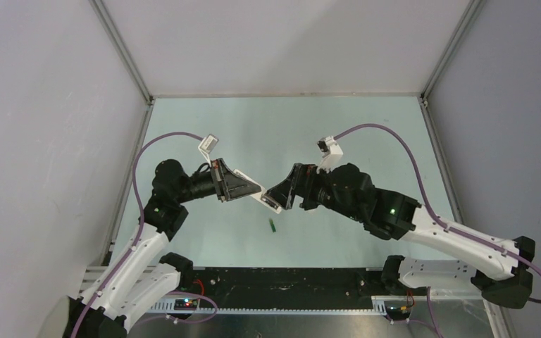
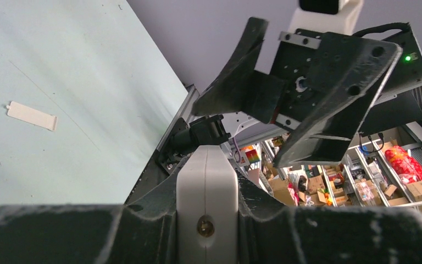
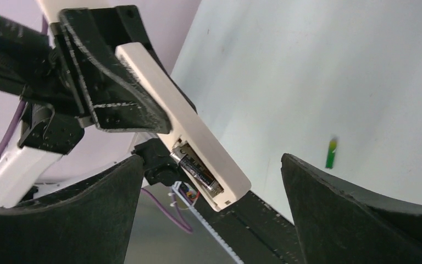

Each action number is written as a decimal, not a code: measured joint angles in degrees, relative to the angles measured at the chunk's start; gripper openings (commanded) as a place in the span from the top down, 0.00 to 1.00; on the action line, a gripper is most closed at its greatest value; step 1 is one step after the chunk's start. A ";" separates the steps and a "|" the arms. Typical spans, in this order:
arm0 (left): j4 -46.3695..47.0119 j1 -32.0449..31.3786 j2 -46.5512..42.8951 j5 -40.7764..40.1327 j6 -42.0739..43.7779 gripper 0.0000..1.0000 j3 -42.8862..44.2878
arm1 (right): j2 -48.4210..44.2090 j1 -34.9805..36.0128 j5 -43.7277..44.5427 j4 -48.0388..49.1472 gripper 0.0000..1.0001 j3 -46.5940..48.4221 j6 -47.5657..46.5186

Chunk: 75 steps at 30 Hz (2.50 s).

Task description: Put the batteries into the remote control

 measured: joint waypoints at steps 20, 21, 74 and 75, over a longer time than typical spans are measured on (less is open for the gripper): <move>-0.59 0.00 -0.02 -1.07 0.09 1.00 0.13 | 3.98 3.06 5.86 2.84 0.11 -2.54 19.21; -0.61 0.00 -0.02 -1.11 0.09 1.00 0.13 | 4.26 3.08 5.86 2.93 0.11 -2.54 19.21; -4.15 0.00 0.63 -1.60 -3.78 1.00 3.04 | 2.89 2.93 3.04 14.08 0.42 -8.50 14.53; -4.22 0.00 0.72 -1.53 -4.09 1.00 3.15 | 2.84 2.93 2.82 14.49 0.42 -8.59 14.43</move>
